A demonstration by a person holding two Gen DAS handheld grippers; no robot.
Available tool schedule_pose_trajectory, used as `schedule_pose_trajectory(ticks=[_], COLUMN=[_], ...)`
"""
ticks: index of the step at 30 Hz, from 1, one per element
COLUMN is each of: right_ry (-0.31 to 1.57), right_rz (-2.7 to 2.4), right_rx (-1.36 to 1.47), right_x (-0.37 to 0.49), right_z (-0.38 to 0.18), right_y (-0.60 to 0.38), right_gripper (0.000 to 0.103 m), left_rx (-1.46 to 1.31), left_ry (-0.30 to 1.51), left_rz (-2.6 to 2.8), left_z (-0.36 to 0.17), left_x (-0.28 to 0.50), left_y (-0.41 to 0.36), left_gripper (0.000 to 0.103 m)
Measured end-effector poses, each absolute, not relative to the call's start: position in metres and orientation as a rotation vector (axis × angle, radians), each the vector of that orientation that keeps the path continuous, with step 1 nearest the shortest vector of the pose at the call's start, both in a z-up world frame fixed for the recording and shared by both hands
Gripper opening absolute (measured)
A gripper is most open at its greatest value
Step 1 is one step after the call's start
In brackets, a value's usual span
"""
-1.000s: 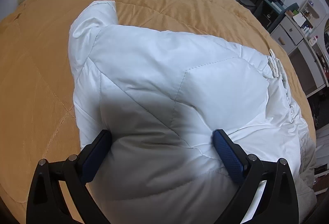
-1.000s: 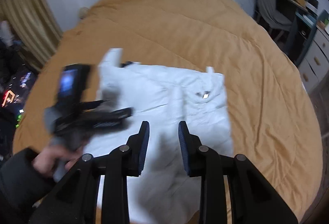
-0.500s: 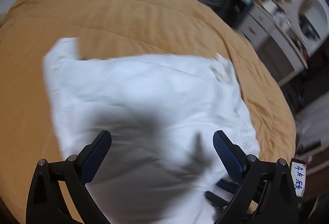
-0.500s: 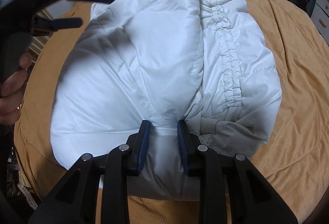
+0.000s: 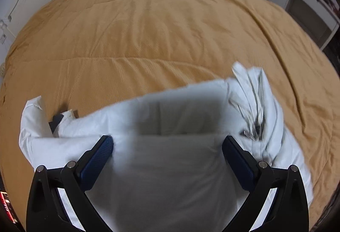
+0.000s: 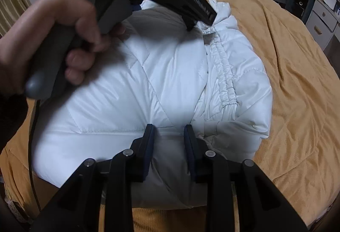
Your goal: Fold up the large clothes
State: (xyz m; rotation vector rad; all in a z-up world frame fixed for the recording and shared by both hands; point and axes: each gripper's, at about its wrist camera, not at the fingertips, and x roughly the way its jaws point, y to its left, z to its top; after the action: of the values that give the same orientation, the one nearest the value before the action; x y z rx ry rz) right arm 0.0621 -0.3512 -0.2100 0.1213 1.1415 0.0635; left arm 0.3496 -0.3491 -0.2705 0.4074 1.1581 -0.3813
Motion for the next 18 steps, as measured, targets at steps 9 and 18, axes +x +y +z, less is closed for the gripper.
schedule_pose_trajectory(ticks=[9,18], right_ry=[1.146,1.151], right_rz=[0.104,0.106], right_rx=[0.195,0.184], right_x=[0.065,0.059], right_z=[-0.218,-0.218], right_y=[-0.368,-0.363], right_gripper=[0.031,0.031], left_rx=[0.436,0.281], left_ry=[0.928,1.018], left_rz=[-0.144,-0.204], left_z=[-0.16,-0.252], left_x=[0.292,0.211], left_y=[-0.262,-0.206], left_gripper=[0.103,0.103])
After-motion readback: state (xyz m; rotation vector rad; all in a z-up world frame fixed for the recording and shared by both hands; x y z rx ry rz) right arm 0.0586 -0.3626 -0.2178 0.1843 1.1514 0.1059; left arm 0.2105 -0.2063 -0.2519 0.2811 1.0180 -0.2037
